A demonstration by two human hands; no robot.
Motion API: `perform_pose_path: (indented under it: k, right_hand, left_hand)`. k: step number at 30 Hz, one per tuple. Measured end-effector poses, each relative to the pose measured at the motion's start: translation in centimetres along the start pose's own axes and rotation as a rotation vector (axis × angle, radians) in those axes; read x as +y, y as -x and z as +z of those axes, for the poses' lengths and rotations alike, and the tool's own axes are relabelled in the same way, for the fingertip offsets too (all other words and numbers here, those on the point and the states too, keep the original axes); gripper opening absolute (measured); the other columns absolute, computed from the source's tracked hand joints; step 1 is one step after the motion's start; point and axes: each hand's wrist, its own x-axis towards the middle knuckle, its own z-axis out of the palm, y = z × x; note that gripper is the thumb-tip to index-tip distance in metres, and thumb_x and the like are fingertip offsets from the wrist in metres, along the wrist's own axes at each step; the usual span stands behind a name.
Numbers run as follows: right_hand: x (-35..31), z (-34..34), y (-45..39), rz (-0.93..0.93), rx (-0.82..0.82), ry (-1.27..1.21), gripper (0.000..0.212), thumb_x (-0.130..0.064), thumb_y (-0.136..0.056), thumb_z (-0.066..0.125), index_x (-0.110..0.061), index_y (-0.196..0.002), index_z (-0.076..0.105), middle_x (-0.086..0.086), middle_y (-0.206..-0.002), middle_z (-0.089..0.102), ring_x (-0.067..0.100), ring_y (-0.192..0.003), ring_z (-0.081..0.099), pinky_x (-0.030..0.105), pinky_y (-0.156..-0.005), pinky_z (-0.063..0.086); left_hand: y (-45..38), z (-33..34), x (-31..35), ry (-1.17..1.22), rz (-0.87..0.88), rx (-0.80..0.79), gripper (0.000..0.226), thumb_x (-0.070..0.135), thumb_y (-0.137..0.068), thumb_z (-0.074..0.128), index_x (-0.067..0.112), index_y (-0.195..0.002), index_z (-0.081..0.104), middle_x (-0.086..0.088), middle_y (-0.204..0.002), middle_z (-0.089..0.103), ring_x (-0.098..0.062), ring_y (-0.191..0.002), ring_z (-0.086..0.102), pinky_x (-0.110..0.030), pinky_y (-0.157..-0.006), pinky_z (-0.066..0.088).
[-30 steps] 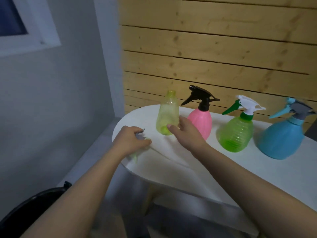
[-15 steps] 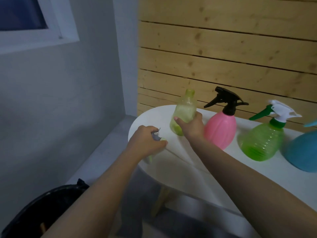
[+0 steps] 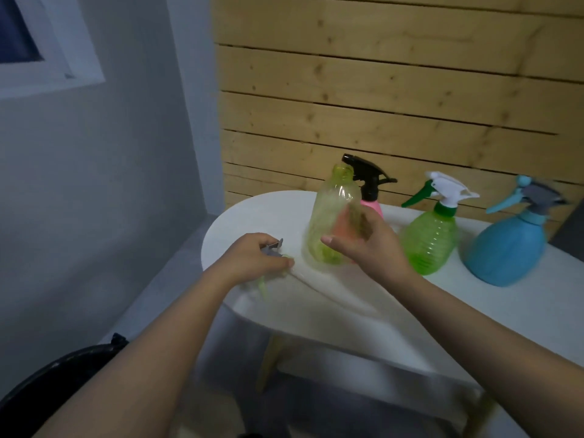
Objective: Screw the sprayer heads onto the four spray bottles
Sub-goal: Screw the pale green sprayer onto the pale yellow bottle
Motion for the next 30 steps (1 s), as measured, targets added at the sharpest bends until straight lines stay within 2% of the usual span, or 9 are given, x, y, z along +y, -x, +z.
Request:
perform_pose_path:
  k: [2, 6, 10, 14, 16, 20, 23, 25, 30]
  right_hand:
    - [0.7, -2.6, 1.2, 0.017, -0.012, 0.028, 0.081, -0.039, -0.065, 0.082, -0.016, -0.134, 0.047, -0.001, -0.126, 0.059, 0.017, -0.114, 0.056, 0.030, -0.093, 0.047]
    - [2.6, -7.4, 3.5, 0.042, -0.006, 0.050, 0.079, -0.040, -0.064, 0.081, -0.021, -0.133, 0.047, -0.012, -0.116, 0.055, 0.007, -0.111, 0.052, 0.016, -0.084, 0.038]
    - [4.9, -11.7, 5.5, 0.088, 0.019, 0.083, 0.079, -0.041, -0.063, 0.081, -0.022, -0.133, 0.049, -0.009, -0.119, 0.057, 0.008, -0.113, 0.053, 0.022, -0.092, 0.039]
    - [5.9, -15.2, 6.5, 0.088, 0.006, 0.127, 0.051, -0.035, -0.062, 0.084, -0.042, -0.104, 0.057, -0.025, -0.094, 0.062, -0.016, -0.085, 0.057, 0.001, -0.068, 0.039]
    - [6.3, -16.7, 6.7, 0.100, -0.014, 0.143, 0.046, -0.033, -0.060, 0.085, -0.050, -0.091, 0.055, -0.030, -0.091, 0.060, -0.025, -0.081, 0.054, -0.003, -0.062, 0.037]
    - [7.8, -18.5, 6.8, 0.134, -0.047, 0.203, 0.055, -0.037, -0.060, 0.084, -0.049, -0.101, 0.049, -0.016, -0.108, 0.056, -0.001, -0.099, 0.053, 0.011, -0.079, 0.037]
    - [8.6, -18.9, 6.7, 0.115, -0.078, 0.226, 0.058, -0.034, -0.059, 0.086, -0.057, -0.092, 0.044, -0.028, -0.102, 0.047, -0.001, -0.095, 0.048, -0.005, -0.072, 0.033]
    - [8.9, -18.9, 6.5, 0.103, -0.098, 0.237, 0.062, -0.031, -0.059, 0.087, -0.059, -0.091, 0.042, -0.028, -0.103, 0.047, 0.002, -0.100, 0.046, -0.006, -0.072, 0.032]
    - [9.4, -18.8, 6.0, 0.104, -0.104, 0.249, 0.066, -0.032, -0.057, 0.087, -0.055, -0.101, 0.044, -0.012, -0.114, 0.051, 0.005, -0.107, 0.045, 0.003, -0.077, 0.033]
  left_hand:
    - [-0.1, 0.7, 1.0, 0.026, 0.012, -0.011, 0.028, 0.040, -0.067, 0.078, 0.019, -0.081, 0.066, 0.003, -0.085, 0.058, -0.015, -0.082, 0.055, -0.027, -0.069, 0.040]
    - [-0.5, 2.3, 3.1, 0.069, 0.037, -0.028, 0.031, 0.036, -0.070, 0.077, 0.013, -0.089, 0.070, -0.013, -0.101, 0.064, -0.020, -0.088, 0.060, -0.029, -0.071, 0.043]
    - [-1.1, 4.4, 5.1, 0.124, 0.053, -0.073, 0.032, 0.034, -0.070, 0.077, 0.020, -0.098, 0.070, 0.002, -0.104, 0.064, -0.011, -0.093, 0.059, -0.027, -0.076, 0.046]
    - [-1.7, 5.7, 6.5, 0.167, 0.092, -0.047, 0.020, 0.035, -0.070, 0.077, 0.028, -0.087, 0.071, 0.007, -0.092, 0.066, -0.010, -0.083, 0.060, -0.027, -0.069, 0.047]
    - [-1.8, 5.9, 6.9, 0.170, 0.108, -0.025, 0.016, 0.038, -0.070, 0.076, 0.036, -0.084, 0.068, 0.011, -0.092, 0.067, -0.009, -0.083, 0.060, -0.027, -0.067, 0.048]
    - [-1.9, 6.1, 7.3, 0.234, 0.119, 0.060, 0.018, 0.040, -0.071, 0.074, 0.044, -0.085, 0.064, 0.013, -0.096, 0.065, -0.012, -0.086, 0.061, -0.029, -0.070, 0.049]
    - [-1.9, 6.3, 7.4, 0.294, 0.106, 0.105, 0.031, 0.041, -0.074, 0.071, 0.032, -0.104, 0.067, 0.004, -0.097, 0.065, -0.018, -0.086, 0.061, -0.031, -0.070, 0.048]
    - [-1.8, 6.2, 7.3, 0.323, 0.109, 0.130, 0.038, 0.039, -0.076, 0.069, 0.024, -0.110, 0.067, 0.003, -0.093, 0.063, -0.016, -0.081, 0.059, -0.027, -0.065, 0.044]
    - [-1.6, 5.7, 7.1, 0.401, 0.098, 0.230, 0.019, 0.036, -0.077, 0.069, 0.032, -0.095, 0.068, 0.003, -0.088, 0.064, -0.014, -0.077, 0.057, -0.026, -0.064, 0.045]
